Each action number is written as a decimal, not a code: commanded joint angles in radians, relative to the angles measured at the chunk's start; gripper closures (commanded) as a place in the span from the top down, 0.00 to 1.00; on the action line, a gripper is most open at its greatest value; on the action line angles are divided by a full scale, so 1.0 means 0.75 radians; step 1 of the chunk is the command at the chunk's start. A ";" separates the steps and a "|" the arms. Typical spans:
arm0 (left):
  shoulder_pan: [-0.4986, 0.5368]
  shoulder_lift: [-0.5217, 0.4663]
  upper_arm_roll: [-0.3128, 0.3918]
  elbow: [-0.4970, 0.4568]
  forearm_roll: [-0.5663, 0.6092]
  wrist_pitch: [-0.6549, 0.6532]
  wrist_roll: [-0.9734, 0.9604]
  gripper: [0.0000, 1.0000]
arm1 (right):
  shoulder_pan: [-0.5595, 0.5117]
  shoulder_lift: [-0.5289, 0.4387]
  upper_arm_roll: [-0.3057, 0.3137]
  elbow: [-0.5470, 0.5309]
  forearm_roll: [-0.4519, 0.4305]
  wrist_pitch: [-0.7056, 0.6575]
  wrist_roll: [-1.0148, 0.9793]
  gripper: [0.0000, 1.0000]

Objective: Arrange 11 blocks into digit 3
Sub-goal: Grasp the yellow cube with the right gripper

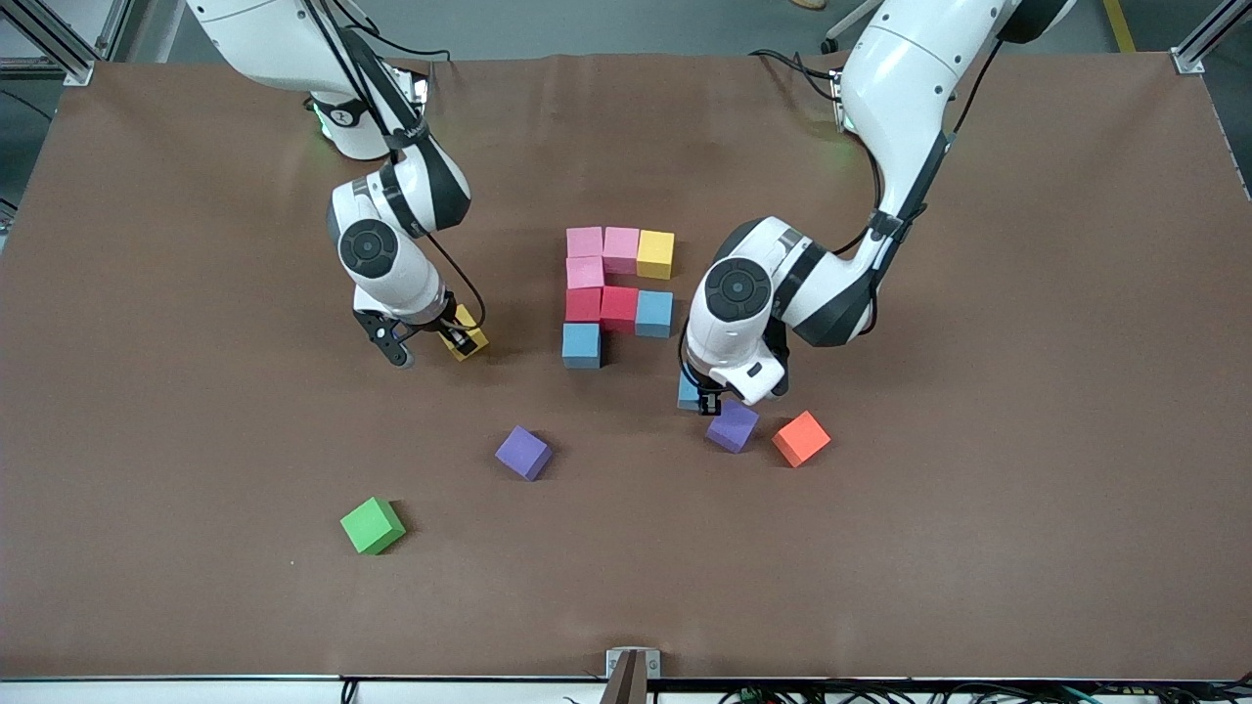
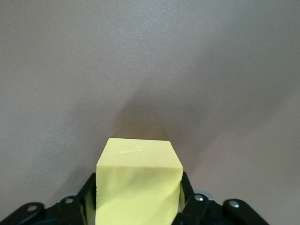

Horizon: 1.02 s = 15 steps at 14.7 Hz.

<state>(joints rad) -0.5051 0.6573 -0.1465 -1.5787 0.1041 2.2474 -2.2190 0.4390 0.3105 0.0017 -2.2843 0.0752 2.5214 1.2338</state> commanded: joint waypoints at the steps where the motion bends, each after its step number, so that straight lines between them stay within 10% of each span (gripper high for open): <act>1: -0.001 0.001 0.003 0.006 -0.004 -0.004 -0.001 0.29 | 0.004 -0.027 -0.008 -0.028 0.025 0.005 0.008 0.47; 6: -0.001 0.003 0.003 0.006 -0.004 -0.004 -0.001 0.29 | -0.002 -0.032 -0.010 0.023 0.018 -0.040 -0.345 0.05; 15: 0.003 0.007 0.003 0.006 -0.004 -0.004 -0.001 0.29 | 0.020 0.005 -0.008 0.360 0.014 -0.288 -0.847 0.01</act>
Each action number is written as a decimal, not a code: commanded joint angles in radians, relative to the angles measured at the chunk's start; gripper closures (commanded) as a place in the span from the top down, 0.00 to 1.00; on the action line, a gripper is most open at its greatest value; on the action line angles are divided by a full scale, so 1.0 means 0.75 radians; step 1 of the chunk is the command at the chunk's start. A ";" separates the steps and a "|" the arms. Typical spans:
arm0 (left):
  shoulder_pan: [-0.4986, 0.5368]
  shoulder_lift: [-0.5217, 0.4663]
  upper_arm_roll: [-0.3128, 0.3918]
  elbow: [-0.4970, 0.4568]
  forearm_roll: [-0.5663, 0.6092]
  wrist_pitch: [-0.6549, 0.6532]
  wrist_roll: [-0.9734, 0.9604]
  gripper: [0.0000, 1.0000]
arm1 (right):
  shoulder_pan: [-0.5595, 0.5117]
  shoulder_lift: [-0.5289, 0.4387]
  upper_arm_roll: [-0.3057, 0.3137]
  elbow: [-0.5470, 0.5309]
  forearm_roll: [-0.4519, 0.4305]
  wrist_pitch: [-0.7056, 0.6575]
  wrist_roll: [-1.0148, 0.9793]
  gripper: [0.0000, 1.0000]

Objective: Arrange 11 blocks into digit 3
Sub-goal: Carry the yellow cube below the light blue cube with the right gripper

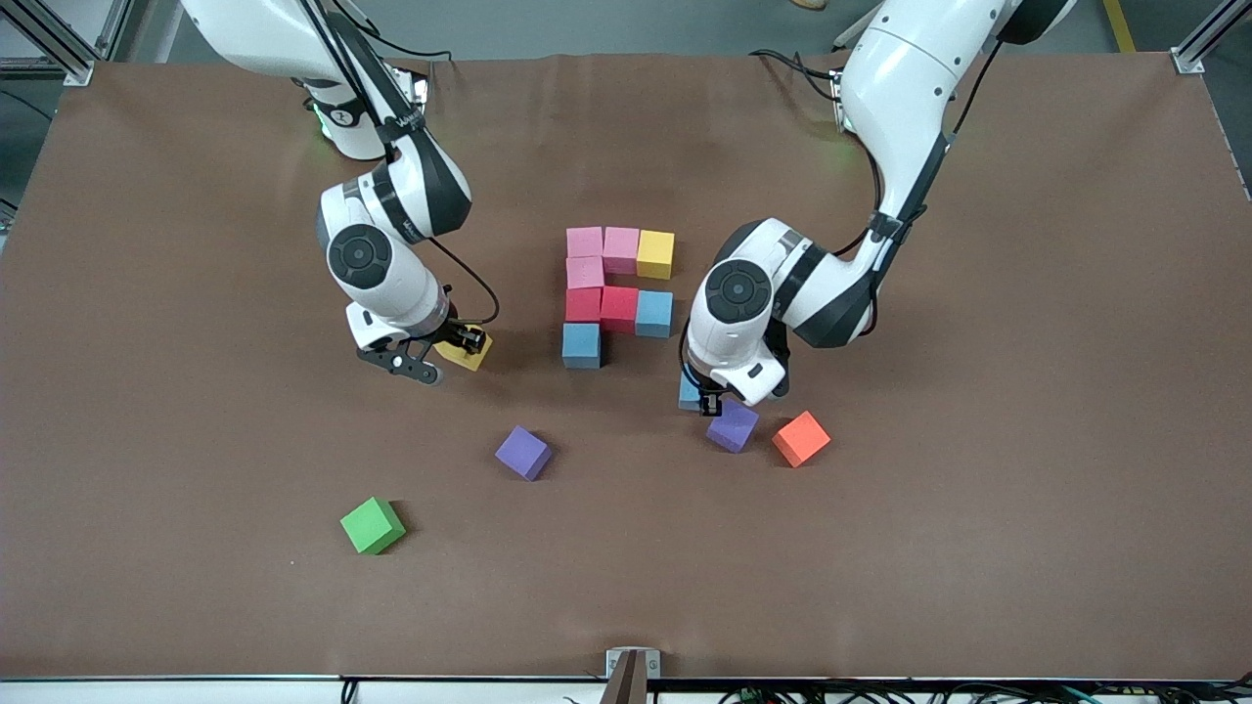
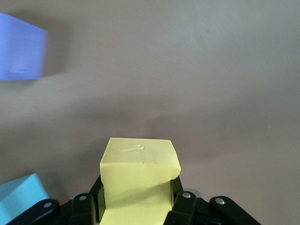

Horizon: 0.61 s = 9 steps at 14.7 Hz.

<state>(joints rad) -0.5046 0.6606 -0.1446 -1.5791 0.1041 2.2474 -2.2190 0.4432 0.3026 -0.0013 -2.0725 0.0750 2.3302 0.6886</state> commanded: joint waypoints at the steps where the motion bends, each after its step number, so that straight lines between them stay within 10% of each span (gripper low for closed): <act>1: 0.002 0.003 0.000 0.007 -0.004 -0.004 -0.001 0.29 | 0.023 0.042 -0.002 0.122 0.017 -0.039 -0.169 0.01; 9: 0.002 0.005 0.000 0.007 -0.004 0.014 -0.001 0.29 | 0.125 0.394 -0.002 0.711 -0.083 -0.235 -0.200 0.00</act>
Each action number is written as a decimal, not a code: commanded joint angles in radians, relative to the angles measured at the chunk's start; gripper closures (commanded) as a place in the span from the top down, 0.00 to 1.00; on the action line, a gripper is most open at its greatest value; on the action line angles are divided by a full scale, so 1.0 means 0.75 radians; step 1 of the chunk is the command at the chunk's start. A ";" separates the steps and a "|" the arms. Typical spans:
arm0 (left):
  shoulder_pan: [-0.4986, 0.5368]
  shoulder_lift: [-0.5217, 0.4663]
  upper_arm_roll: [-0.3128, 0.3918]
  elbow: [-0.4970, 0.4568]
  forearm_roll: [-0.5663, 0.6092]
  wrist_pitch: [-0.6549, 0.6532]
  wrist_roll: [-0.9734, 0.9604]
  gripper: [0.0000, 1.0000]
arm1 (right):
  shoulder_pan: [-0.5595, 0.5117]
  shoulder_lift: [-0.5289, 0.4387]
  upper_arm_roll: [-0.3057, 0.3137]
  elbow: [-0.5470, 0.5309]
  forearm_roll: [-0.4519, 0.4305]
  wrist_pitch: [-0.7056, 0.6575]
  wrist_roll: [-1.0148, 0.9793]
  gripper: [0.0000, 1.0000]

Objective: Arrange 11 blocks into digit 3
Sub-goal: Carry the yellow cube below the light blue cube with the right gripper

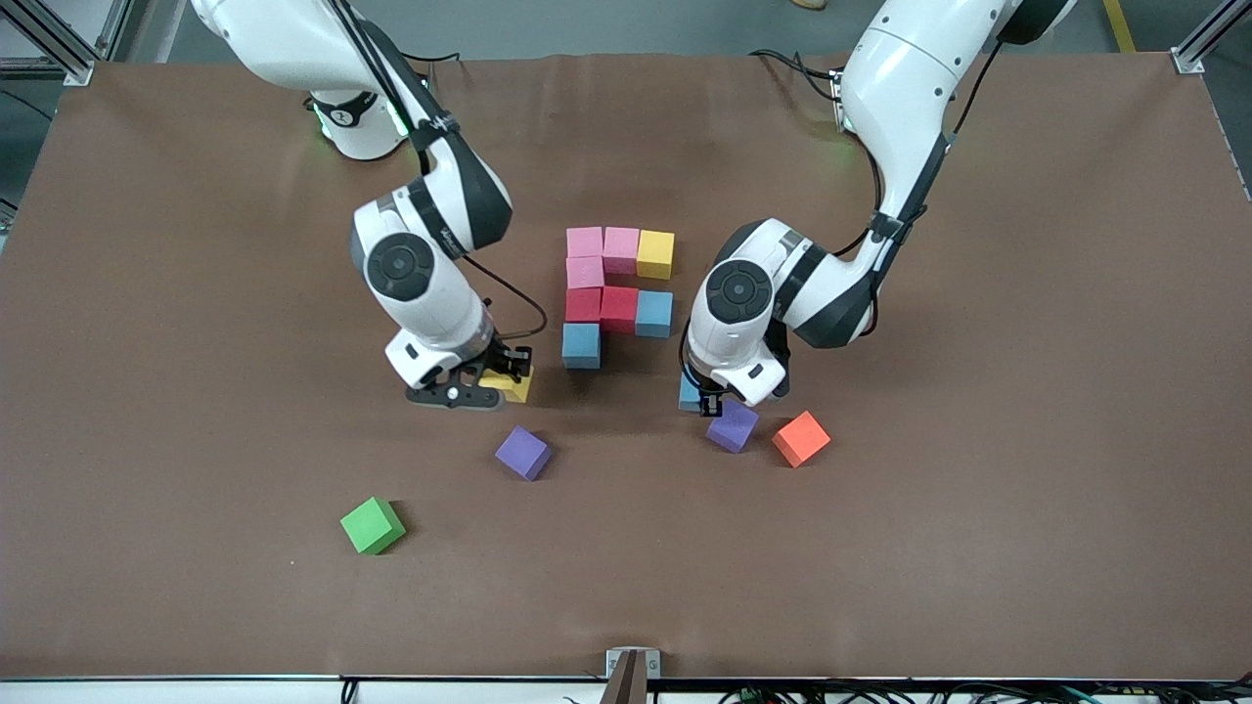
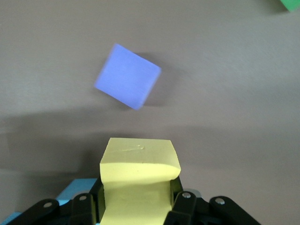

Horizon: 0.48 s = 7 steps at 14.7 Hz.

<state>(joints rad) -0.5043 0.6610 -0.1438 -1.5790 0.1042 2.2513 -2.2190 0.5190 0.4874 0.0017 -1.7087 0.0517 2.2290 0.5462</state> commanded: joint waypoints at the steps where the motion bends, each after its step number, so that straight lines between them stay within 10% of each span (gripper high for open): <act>1: 0.002 0.004 -0.001 0.007 -0.004 0.009 -0.001 0.29 | 0.030 0.180 -0.006 0.269 -0.053 -0.113 -0.008 0.00; 7: 0.002 0.004 -0.001 0.007 -0.002 0.033 -0.001 0.29 | 0.110 0.295 -0.006 0.370 -0.061 -0.115 0.053 0.00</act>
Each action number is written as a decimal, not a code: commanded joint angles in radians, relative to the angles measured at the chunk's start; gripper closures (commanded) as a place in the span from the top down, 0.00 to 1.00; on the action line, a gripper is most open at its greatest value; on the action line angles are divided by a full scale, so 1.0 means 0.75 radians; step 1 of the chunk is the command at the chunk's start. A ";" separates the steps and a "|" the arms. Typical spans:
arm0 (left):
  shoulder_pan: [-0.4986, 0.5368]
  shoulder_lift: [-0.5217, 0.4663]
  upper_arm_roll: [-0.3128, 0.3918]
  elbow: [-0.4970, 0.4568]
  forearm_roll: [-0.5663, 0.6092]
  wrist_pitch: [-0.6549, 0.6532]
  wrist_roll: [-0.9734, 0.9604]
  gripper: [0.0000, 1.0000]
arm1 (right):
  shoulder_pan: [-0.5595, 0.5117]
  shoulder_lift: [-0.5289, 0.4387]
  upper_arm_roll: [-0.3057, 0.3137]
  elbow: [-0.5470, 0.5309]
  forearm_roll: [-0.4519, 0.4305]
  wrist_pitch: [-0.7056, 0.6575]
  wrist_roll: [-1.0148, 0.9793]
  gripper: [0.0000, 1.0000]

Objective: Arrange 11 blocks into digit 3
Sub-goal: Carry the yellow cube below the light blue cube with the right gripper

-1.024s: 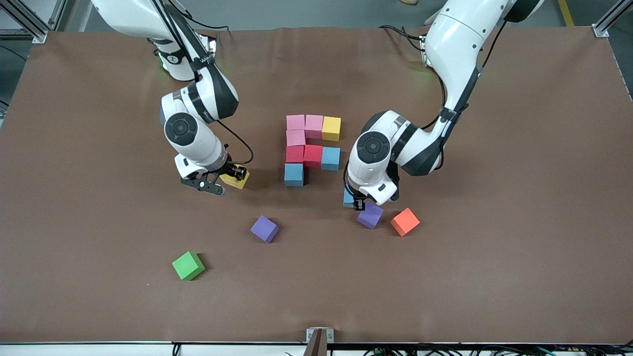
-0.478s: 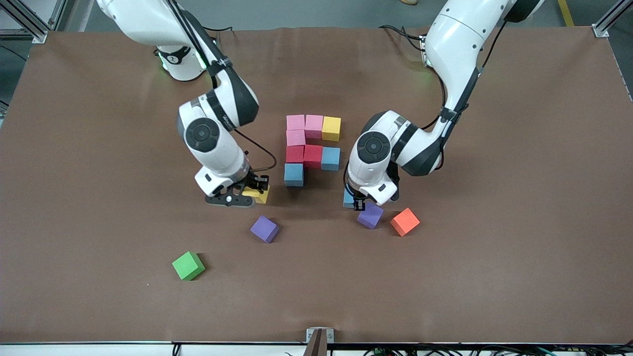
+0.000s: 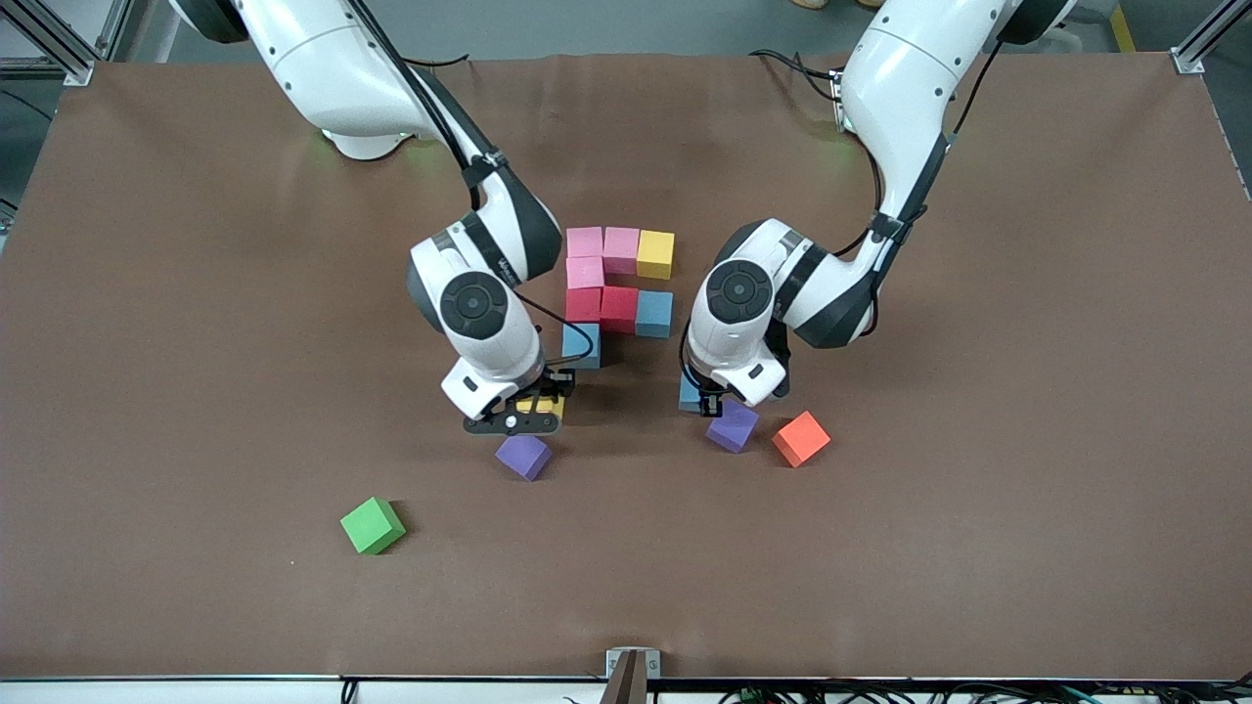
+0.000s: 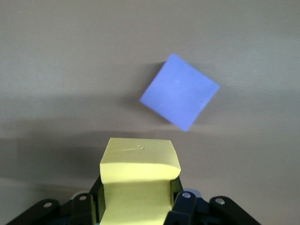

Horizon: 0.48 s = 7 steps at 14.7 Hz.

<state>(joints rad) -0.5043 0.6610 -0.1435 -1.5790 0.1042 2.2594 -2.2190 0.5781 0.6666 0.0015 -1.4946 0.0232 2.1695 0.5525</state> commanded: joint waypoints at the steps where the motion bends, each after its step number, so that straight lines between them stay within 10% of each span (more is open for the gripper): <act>1: 0.002 0.006 -0.001 0.005 -0.004 0.023 -0.001 0.29 | 0.047 0.068 -0.008 0.093 -0.025 -0.035 0.055 0.00; 7: 0.002 0.006 -0.001 0.005 -0.002 0.023 0.001 0.29 | 0.086 0.089 -0.010 0.101 -0.027 -0.056 0.085 0.00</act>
<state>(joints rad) -0.5043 0.6612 -0.1435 -1.5791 0.1042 2.2658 -2.2190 0.6305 0.7164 0.0007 -1.4477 0.0183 2.1560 0.5794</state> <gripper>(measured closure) 0.445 0.449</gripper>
